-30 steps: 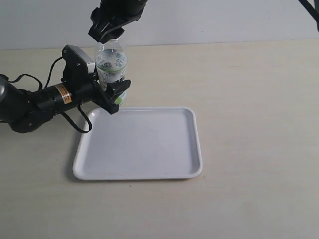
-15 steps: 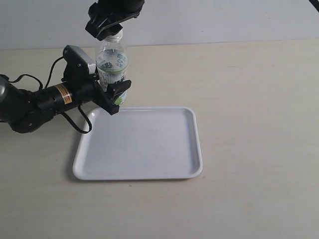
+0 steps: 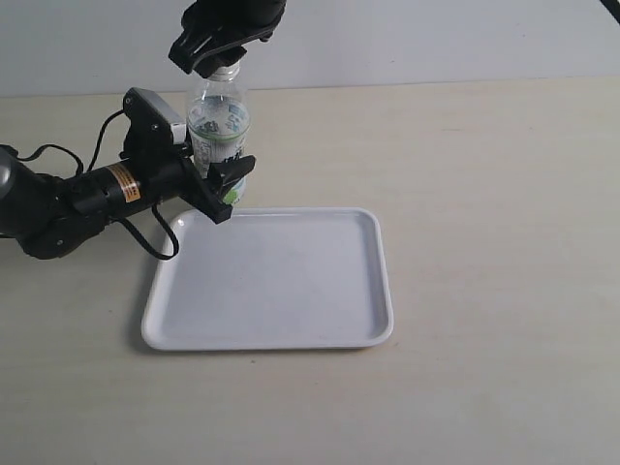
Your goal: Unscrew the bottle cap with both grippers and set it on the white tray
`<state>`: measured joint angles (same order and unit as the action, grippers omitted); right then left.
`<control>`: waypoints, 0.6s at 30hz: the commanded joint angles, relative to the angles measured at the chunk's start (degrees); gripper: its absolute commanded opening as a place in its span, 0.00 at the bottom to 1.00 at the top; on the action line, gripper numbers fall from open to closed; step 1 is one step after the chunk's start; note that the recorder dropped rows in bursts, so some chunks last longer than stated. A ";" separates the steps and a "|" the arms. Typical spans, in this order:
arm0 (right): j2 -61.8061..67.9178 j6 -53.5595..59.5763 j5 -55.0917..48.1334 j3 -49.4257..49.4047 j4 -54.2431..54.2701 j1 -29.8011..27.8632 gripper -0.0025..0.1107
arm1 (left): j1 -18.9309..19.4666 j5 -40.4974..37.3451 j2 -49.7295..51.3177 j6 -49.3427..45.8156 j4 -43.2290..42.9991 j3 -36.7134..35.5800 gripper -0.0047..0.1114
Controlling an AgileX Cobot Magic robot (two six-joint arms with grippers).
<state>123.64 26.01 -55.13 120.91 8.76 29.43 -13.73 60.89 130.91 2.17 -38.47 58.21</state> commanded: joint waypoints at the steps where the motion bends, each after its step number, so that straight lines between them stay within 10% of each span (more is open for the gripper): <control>1: 0.10 0.78 -0.46 0.08 -0.96 -0.26 0.14 | -0.06 -0.37 -0.40 -0.23 0.04 -0.03 0.04; 3: 0.10 1.88 -0.81 0.08 -0.96 -0.26 0.02 | -0.06 -0.37 -0.40 -0.23 0.04 -0.03 0.04; 18: 0.10 22.37 -3.23 0.08 2.46 -0.26 0.02 | -0.06 0.04 -0.40 -0.23 0.02 -0.03 0.04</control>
<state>123.64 43.60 -56.89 120.91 11.65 29.33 -13.73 61.00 130.91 1.70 -38.61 58.21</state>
